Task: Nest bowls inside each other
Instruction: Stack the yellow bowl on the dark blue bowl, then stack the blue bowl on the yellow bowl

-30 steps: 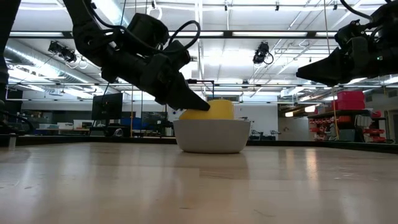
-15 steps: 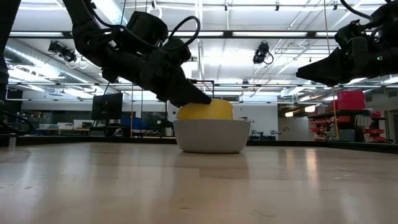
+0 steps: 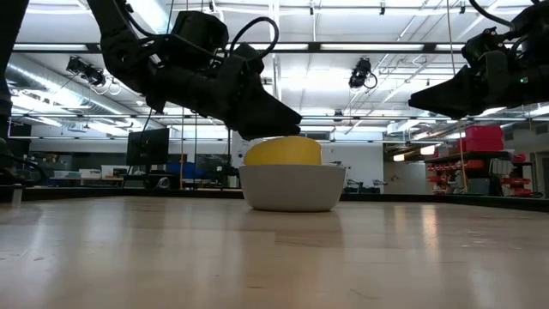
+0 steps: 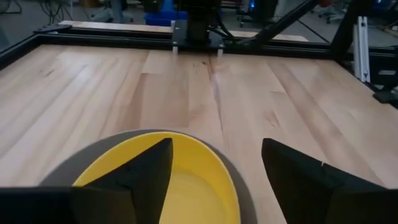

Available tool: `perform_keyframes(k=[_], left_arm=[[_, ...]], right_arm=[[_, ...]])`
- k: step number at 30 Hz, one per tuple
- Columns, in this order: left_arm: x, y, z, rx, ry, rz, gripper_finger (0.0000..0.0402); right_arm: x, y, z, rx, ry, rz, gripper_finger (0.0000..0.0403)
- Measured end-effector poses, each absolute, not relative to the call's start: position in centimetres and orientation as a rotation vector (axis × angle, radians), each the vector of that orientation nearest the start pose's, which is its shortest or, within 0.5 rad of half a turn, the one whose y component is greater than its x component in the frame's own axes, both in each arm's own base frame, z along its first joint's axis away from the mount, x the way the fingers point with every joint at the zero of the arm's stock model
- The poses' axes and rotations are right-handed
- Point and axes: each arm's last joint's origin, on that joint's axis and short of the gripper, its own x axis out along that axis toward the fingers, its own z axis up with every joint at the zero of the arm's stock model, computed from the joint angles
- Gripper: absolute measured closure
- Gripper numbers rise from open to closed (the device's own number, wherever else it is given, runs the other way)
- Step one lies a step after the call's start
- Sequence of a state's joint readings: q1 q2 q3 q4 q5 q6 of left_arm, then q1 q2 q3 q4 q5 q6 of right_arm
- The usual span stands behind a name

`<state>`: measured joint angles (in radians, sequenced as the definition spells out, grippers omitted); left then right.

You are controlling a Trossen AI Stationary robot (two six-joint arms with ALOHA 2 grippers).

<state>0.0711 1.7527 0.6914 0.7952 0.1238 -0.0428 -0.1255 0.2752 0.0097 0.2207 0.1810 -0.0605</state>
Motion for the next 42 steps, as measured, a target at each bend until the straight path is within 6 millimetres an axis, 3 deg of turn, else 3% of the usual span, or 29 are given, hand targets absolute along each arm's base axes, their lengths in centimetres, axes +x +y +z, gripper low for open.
perform_keyframes(k=[12,21,25,31,36,42], left_arm=[[33.2,2.2,15.0,-0.106,0.294,0.05,0.0189],[34.9,2.3,11.6,-0.146,0.341,0.057,0.0208],[35.5,1.8,13.0,-0.118,0.296,-0.01,0.0209],[34.5,-0.5,17.9,0.087,0.228,0.011,0.0209],[32.0,-2.8,20.1,0.156,0.38,0.066,0.0209],[27.7,-6.9,20.3,0.169,0.6,0.14,0.0209]], right_arm=[[11.3,-1.9,16.5,-0.061,0.054,-0.305,0.0252],[11.3,-1.9,16.5,-0.061,0.055,-0.305,0.0244],[11.3,-1.9,16.5,-0.061,0.055,-0.305,0.0242],[11.3,-1.9,16.5,-0.061,0.054,-0.305,0.0247],[11.3,-1.9,16.5,-0.061,0.054,-0.305,0.0249],[11.3,-1.9,16.5,-0.061,0.055,-0.305,0.0243]])
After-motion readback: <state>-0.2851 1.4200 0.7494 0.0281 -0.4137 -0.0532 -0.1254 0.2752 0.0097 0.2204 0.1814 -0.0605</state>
